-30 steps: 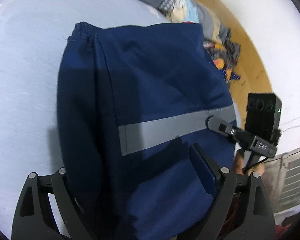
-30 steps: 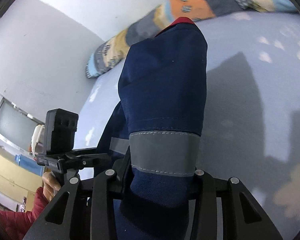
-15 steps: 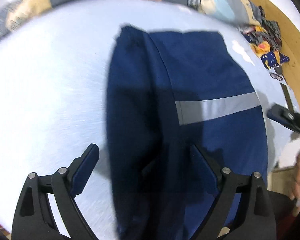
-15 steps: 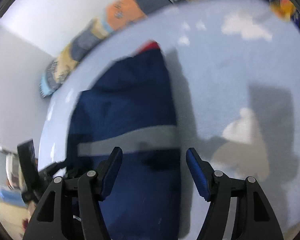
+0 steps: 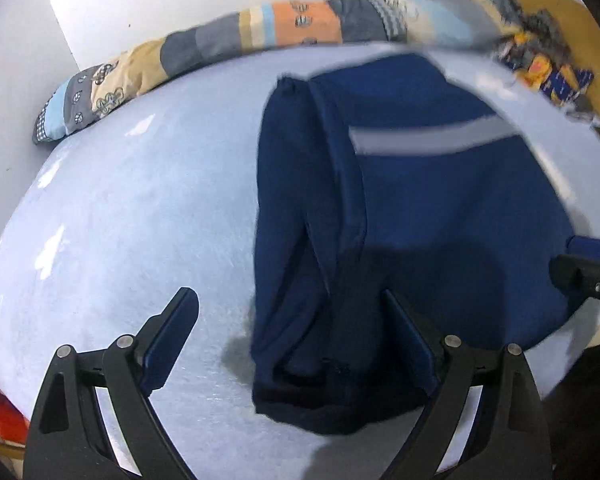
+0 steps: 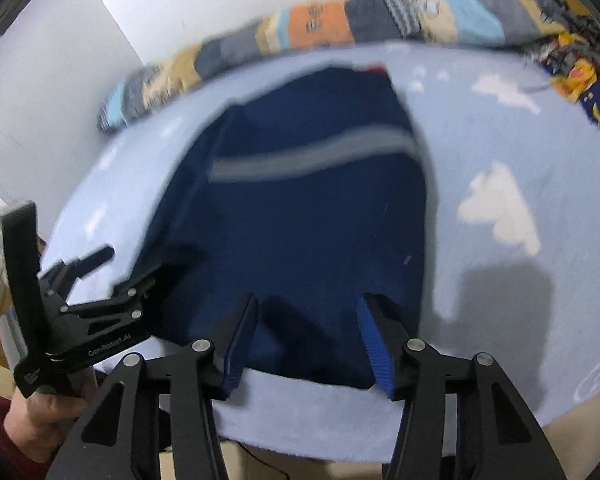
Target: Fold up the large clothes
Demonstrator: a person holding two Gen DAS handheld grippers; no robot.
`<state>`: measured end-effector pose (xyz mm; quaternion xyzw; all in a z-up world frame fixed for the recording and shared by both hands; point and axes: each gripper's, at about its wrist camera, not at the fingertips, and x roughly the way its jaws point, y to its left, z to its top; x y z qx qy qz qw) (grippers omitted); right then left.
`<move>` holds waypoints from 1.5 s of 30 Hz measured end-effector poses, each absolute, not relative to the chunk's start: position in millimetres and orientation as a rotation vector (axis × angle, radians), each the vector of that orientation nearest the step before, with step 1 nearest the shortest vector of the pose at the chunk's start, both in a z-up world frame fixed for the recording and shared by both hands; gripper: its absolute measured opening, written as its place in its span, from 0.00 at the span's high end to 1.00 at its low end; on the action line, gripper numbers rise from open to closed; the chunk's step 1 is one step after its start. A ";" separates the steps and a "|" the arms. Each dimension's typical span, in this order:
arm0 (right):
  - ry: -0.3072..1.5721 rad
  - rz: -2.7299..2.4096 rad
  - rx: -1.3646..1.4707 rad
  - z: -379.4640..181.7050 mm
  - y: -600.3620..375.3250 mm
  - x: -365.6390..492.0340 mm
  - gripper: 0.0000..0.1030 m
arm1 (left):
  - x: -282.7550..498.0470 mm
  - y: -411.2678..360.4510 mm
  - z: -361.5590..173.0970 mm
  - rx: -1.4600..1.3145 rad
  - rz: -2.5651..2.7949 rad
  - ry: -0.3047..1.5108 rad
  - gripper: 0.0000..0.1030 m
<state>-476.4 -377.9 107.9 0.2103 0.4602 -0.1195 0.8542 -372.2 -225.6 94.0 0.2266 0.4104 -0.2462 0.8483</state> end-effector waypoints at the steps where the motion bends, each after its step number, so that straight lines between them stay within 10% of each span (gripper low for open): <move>1: 0.989 -0.269 0.419 103.6 -375.7 -474.7 0.48 | -373.6 -228.3 89.9 0.489 -0.509 0.850 0.09; 45: 0.881 -0.334 0.429 108.7 -364.3 -506.8 0.31 | -409.2 -206.1 115.5 0.369 -0.512 0.774 0.01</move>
